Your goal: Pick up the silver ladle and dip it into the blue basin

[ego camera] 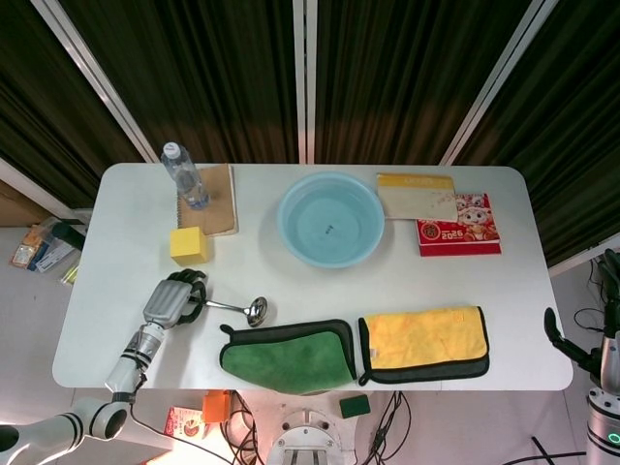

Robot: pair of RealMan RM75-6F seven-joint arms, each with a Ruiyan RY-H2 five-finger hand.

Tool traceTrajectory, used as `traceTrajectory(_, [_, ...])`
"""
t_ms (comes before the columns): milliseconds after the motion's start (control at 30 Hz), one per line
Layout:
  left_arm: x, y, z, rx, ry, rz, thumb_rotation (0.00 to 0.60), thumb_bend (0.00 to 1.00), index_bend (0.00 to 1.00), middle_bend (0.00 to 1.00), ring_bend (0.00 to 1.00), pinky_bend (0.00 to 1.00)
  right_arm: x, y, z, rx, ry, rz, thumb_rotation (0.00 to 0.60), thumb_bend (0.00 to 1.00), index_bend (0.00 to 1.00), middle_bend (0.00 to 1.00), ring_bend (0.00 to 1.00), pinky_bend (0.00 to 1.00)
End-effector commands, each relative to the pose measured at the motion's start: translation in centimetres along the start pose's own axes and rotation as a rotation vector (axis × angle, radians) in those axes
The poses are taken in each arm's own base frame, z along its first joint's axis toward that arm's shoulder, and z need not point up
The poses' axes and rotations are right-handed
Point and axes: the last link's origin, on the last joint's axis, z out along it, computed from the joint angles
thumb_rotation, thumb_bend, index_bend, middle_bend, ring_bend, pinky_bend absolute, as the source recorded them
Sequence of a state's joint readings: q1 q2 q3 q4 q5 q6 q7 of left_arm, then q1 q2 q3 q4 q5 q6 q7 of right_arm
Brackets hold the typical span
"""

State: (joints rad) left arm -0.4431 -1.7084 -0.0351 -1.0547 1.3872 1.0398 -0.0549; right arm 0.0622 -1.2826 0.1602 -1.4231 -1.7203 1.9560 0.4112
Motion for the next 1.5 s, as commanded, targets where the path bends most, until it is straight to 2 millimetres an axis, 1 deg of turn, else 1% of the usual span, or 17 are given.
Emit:
traceTrajectory(33, [0.5, 0.3, -0.2, -0.02, 0.032, -0.048, 0.6, 0.43, 0.72, 0.39, 0.21, 0.29, 0.0, 0.0, 0.0, -0.001, 0.0, 0.0, 0.6, 0.38, 0.0, 0.0, 0.0, 0.0])
traceTrajectory(200, [1.6, 0.5, -0.7, -0.05, 0.062, -0.066, 0.6, 0.44, 0.75, 0.42, 0.23, 0.3, 0.0, 0.1, -0.1, -0.004, -0.004, 0.001, 0.6, 0.38, 0.0, 0.0, 0.0, 0.0])
traceTrajectory(300, [2.2, 0.6, -0.9, -0.065, 0.084, -0.083, 0.6, 0.45, 0.77, 0.45, 0.26, 0.33, 0.0, 0.1, -0.1, -0.003, -0.002, 0.001, 0.6, 0.38, 0.0, 0.0, 0.0, 0.0])
traceTrajectory(533, [3.2, 0.9, -1.4, -0.1, 0.115, -0.101, 0.6, 0.46, 0.8, 0.53, 0.35, 0.45, 0.0, 0.0, -0.1, 0.002, -0.001, 0.002, 0.6, 0.38, 0.0, 0.0, 0.0, 0.0])
traceTrajectory(700, [3.5, 1.0, -1.6, -0.108, 0.117, -0.099, 0.6, 0.47, 0.8, 0.55, 0.39, 0.52, 0.0, 0.0, -0.1, 0.003, -0.001, 0.0, 0.6, 0.38, 0.0, 0.0, 0.0, 0.0])
traceTrajectory(833, [3.8, 1.2, -1.7, -0.12, 0.127, -0.123, 0.6, 0.47, 0.8, 0.57, 0.46, 0.62, 0.1, 0.0, -0.1, 0.003, 0.0, -0.001, 0.6, 0.38, 0.0, 0.0, 0.0, 0.0])
traceTrajectory(933, [4.2, 1.4, -1.9, -0.131, 0.13, -0.145, 0.6, 0.47, 0.8, 0.59, 0.54, 0.71, 0.1, 0.0, -0.1, 0.002, 0.0, -0.001, 0.6, 0.38, 0.0, 0.0, 0.0, 0.0])
traceTrajectory(1133, [4.7, 1.2, -1.9, -0.129, 0.115, -0.168, 0.6, 0.47, 0.8, 0.62, 0.62, 0.79, 0.1, 0.0, 0.0, 0.002, 0.0, 0.0, 0.6, 0.38, 0.0, 0.0, 0.0, 0.0])
traceTrajectory(1233, [4.9, 1.1, -1.9, -0.124, 0.096, -0.195, 0.6, 0.47, 0.8, 0.65, 0.65, 0.81, 0.1, 0.1, 0.0, 0.001, 0.0, 0.0, 0.6, 0.38, 0.0, 0.0, 0.0, 0.0])
traceTrajectory(1500, [6.1, 1.1, -1.8, -0.134, 0.061, -0.279, 0.6, 0.47, 0.81, 0.75, 0.76, 0.87, 0.1, 0.2, 0.0, -0.004, -0.005, 0.001, 0.6, 0.38, 0.0, 0.0, 0.0, 0.0])
